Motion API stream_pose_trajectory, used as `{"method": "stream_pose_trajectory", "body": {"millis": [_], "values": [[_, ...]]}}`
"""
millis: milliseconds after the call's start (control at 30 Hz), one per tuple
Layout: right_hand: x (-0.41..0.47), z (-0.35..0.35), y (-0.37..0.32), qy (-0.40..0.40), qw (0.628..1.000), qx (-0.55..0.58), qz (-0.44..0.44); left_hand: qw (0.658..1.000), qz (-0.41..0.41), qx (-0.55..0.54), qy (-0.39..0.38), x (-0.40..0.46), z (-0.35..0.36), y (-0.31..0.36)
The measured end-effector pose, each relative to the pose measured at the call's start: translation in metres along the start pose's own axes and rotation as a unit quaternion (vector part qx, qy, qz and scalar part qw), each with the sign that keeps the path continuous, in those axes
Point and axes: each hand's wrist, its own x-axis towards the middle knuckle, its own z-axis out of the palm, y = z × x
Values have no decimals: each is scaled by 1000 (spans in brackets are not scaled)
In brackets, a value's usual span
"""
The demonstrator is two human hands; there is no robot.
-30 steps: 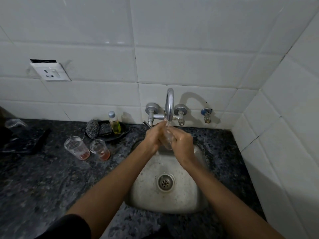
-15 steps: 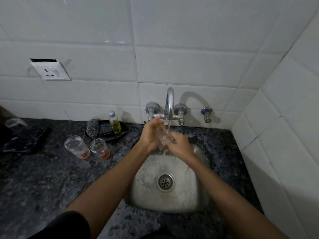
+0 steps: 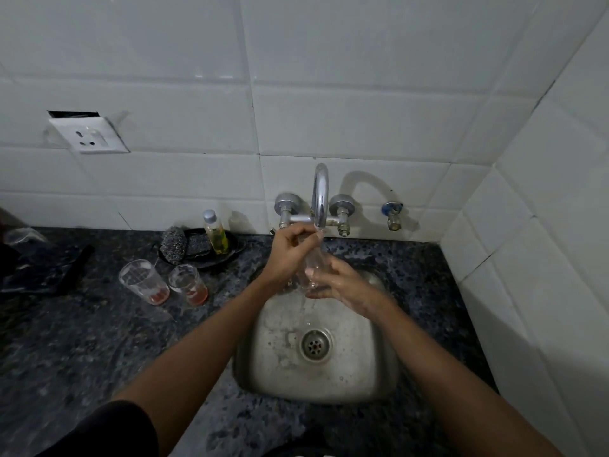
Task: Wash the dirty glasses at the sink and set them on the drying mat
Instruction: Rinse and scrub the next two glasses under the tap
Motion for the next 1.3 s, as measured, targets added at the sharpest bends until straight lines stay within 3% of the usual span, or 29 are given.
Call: {"method": "stream_pose_trajectory", "body": {"millis": [67, 133, 200, 300, 367, 467, 500, 533, 600, 633, 700, 767, 833, 967, 1000, 1133, 1167, 1300], "values": [[1, 0, 1, 68, 994, -79, -6, 979, 110, 157, -64, 0, -5, 2], [2, -5, 3, 112, 987, -111, -13, 913, 223, 301, -165, 0, -17, -4], [3, -15, 4, 148, 977, -150, -15, 850, 266, 372, -261, 0, -32, -12], [2, -23, 3, 166, 956, -242, -22, 810, 275, 413, -311, -3, -40, -18], [0, -19, 1, 174, 924, -338, -49, 807, 278, 426, -299, -4, -37, -21], [-1, -7, 2, 232, 834, -479, -147, 826, 257, 425, -267, -5, -32, -21], [-1, -6, 3, 240, 840, -458, -165, 834, 254, 420, -252, -6, -32, -21], [-2, -5, 3, 237, 869, -404, -160, 841, 251, 416, -238, -8, -33, -21], [-4, -8, -2, 189, 947, -252, -67, 848, 247, 413, -220, -14, -33, -20], [-4, -9, -2, 161, 968, -192, -21, 849, 250, 412, -216, -17, -33, -22], [-6, -9, -1, 171, 952, -248, -49, 852, 247, 408, -215, -20, -32, -27], [-6, -7, 6, 226, 870, -413, -144, 859, 226, 405, -216, -17, -31, -28], [-5, -5, 14, 242, 834, -457, -193, 863, 210, 406, -215, -14, -31, -27], [-4, -5, 10, 198, 927, -305, -93, 860, 217, 412, -209, -21, -31, -30], [-6, -6, 10, 180, 935, -291, -88, 862, 218, 408, -208, -23, -30, -32], [-10, -6, 14, 226, 836, -459, -198, 863, 209, 407, -217, -22, -24, -32], [-10, -6, 16, 228, 828, -468, -209, 862, 208, 408, -218, -20, -24, -32], [-11, -3, 14, 238, 883, -371, -158, 865, 203, 410, -207, -23, -24, -32]]}}
